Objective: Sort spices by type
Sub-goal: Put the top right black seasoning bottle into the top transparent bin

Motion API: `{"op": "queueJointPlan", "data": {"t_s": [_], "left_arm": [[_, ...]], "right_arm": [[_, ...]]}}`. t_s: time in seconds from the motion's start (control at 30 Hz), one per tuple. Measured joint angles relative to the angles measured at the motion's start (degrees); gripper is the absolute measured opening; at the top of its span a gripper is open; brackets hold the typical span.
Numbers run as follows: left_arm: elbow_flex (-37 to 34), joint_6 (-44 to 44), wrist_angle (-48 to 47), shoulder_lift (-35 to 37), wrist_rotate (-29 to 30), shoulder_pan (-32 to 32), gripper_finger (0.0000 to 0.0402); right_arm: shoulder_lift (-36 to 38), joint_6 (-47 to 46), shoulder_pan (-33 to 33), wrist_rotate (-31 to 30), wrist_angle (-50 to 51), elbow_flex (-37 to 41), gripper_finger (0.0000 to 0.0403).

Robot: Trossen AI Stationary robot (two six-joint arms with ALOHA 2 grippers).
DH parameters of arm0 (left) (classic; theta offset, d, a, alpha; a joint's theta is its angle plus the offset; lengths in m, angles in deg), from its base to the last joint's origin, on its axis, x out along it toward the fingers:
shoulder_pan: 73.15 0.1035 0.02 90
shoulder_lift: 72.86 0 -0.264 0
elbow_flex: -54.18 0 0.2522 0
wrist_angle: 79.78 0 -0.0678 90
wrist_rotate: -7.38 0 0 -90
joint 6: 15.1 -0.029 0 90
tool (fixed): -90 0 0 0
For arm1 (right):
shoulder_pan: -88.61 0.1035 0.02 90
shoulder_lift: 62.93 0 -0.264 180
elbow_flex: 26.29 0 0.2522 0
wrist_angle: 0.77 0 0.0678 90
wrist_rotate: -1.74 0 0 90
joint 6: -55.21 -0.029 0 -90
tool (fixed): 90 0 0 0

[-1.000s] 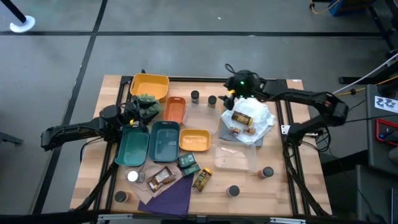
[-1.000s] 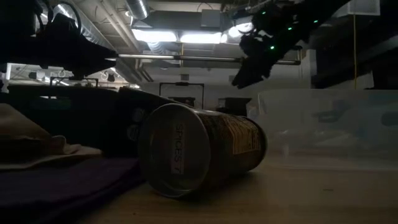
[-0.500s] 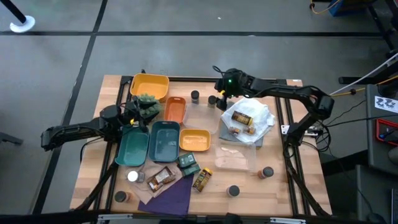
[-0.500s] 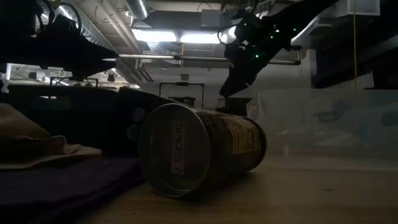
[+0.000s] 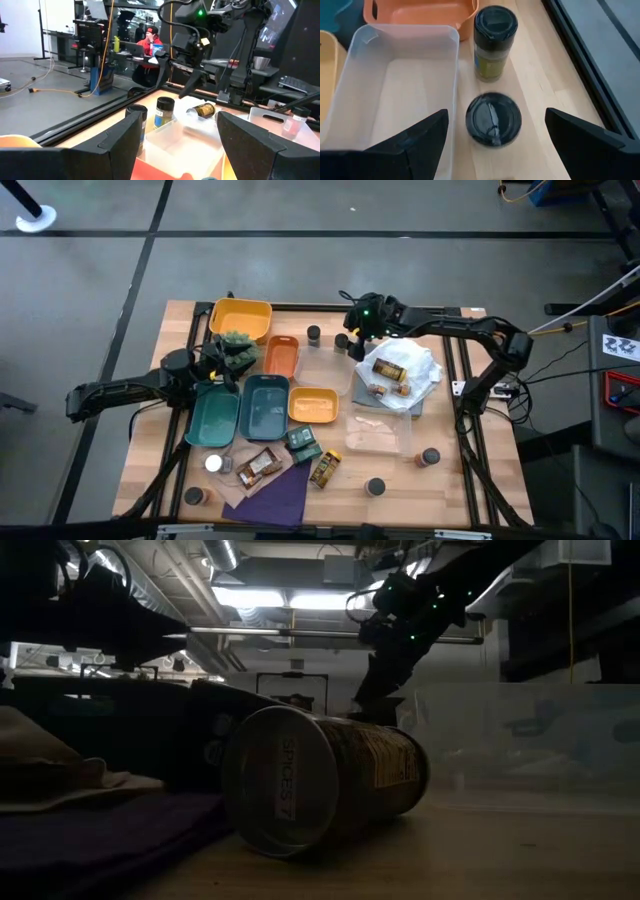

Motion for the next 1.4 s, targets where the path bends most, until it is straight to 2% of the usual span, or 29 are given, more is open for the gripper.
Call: {"op": "queueJointPlan", "data": {"t_s": [0.53,0.67,0.87,1.17,1.27,1.4], "left_arm": [[0.0,0.0,-1.2,-0.3,0.0,0.0,0.0251],[0.0,0.0,-1.2,-0.3,0.0,0.0,0.0251],[0.0,0.0,-1.1,-0.3,0.0,0.0,0.0251],[0.0,0.1,-1.1,-0.3,0.0,0.0,0.0251],[0.0,0.1,-1.1,-0.3,0.0,0.0,0.0251],[0.0,0.2,-1.1,-0.3,0.1,0.0,0.0251]], "right_arm": [[-6.3,0.1,0.0,0.8,-3.1,0.0,0.0325],[-6.2,0.1,0.0,0.9,-3.9,0.0,0.0289],[-6.2,0.0,-0.1,0.8,-3.7,0.0,0.0206],[-5.3,0.1,0.0,0.7,-3.5,0.1,0.0205],[-4.2,0.0,0.0,-0.2,-3.5,0.1,0.0218],[-2.8,0.0,0.0,-2.1,0.8,-2.9,0.0219]]}}
